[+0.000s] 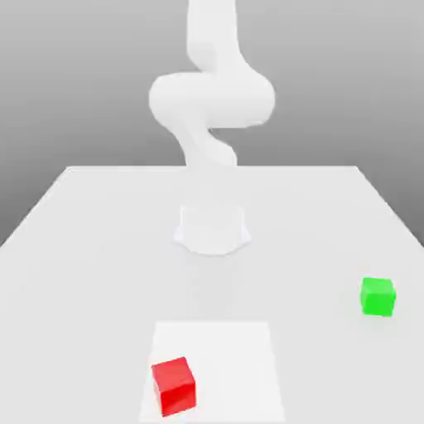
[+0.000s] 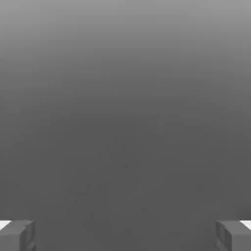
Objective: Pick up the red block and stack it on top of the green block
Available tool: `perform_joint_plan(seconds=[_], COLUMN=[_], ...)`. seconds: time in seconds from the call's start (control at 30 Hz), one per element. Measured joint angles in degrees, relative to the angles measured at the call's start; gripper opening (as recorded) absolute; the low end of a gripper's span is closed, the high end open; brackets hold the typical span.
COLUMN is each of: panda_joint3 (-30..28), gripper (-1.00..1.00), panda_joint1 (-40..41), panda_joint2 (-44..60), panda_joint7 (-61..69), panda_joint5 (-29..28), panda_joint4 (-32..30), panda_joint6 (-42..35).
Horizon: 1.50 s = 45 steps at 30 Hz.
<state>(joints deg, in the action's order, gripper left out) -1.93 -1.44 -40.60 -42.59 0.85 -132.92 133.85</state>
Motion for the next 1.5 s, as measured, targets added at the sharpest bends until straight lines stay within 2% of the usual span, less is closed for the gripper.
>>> perform_joint_plan(seconds=[0.5,0.8,0.97,1.0,1.23,1.4,1.5], panda_joint3=[-8.30,-9.19,-6.23,-5.62,-5.56,-7.51,-3.27], gripper=[0.00,0.00,0.00,-1.00,-1.00,-1.00,-1.00], panda_joint1=[-5.35,-4.01,-1.55,-1.04,-0.97,-2.44,-6.77], panda_joint2=[31.62,49.73,60.00,61.41,61.42,52.43,49.07], panda_joint7=[20.18,28.54,31.76,32.18,32.08,28.97,28.27], panda_joint5=[6.02,4.70,7.78,8.32,8.19,4.00,3.44], panda_joint4=[-6.84,-10.91,-9.89,-9.67,-9.68,-11.23,-13.40], panda_joint6=[12.43,20.19,28.08,29.20,29.16,21.84,20.50])
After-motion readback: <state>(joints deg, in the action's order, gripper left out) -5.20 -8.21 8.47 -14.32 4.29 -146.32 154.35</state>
